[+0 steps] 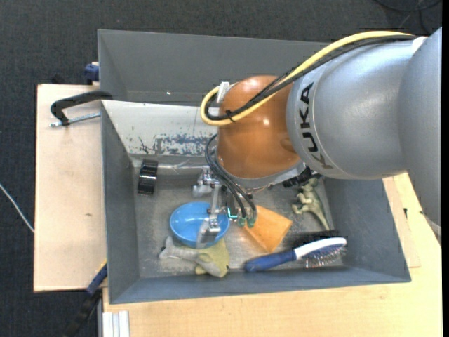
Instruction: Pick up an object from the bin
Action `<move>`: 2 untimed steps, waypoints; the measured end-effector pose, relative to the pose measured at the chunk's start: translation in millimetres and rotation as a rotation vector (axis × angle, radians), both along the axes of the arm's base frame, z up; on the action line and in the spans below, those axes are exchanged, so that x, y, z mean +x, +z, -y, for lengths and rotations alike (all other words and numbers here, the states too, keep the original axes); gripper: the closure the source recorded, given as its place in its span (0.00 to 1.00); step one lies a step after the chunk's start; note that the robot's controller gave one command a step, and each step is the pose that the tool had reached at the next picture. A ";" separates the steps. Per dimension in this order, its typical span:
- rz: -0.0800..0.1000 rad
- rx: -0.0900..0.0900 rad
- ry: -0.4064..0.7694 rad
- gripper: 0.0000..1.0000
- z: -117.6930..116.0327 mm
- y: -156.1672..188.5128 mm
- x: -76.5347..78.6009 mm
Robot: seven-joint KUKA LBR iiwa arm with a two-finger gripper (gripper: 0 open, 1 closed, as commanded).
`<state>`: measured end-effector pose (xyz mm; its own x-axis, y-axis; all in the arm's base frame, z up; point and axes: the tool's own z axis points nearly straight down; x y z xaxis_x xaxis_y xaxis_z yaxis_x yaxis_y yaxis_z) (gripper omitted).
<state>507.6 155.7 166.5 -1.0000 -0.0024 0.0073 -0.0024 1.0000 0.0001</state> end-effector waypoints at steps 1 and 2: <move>0.009 0.006 -0.137 0.00 13.9 -91.0 1.6; 0.008 0.003 -0.136 0.00 12.0 -88.5 2.2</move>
Offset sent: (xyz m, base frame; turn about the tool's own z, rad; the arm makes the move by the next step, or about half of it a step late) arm -0.0008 -0.0174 -0.0965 0.1383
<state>509.8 143.7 77.9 -0.9912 0.1327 -0.0002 0.1327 0.9912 0.0032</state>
